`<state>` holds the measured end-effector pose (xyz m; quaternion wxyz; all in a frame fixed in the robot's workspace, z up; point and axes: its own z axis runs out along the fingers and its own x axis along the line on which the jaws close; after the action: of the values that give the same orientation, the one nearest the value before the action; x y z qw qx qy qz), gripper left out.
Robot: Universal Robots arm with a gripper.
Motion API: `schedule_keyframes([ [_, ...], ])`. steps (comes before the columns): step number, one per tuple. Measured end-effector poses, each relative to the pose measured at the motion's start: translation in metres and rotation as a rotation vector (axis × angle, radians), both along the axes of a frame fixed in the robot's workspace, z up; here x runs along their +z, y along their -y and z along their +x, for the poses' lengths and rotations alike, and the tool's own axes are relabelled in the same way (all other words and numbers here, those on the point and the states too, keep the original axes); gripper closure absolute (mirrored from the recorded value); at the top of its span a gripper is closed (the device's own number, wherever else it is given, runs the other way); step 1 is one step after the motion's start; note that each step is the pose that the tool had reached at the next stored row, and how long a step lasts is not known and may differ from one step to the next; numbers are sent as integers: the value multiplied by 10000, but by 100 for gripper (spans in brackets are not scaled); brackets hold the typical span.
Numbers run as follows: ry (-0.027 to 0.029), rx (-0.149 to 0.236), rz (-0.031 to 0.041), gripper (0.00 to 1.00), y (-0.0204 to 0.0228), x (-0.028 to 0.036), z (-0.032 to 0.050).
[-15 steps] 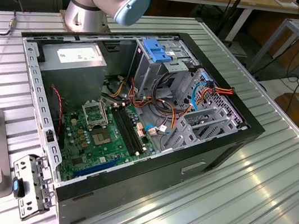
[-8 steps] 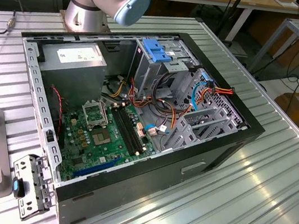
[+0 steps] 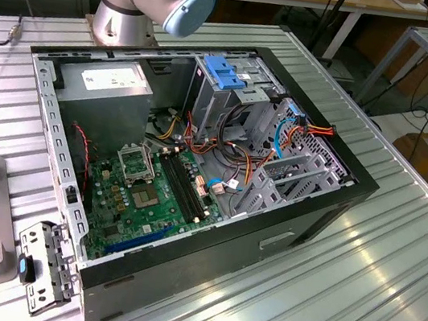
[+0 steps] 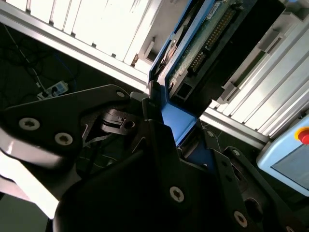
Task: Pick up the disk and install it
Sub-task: 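Pick up the disk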
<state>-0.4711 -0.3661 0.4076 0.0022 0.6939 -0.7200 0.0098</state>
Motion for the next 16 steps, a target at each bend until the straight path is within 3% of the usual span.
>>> schedule_keyframes([
  [7,0,0,0,63,0,82,0],
  [16,-1,0,2,63,0,92,0],
])
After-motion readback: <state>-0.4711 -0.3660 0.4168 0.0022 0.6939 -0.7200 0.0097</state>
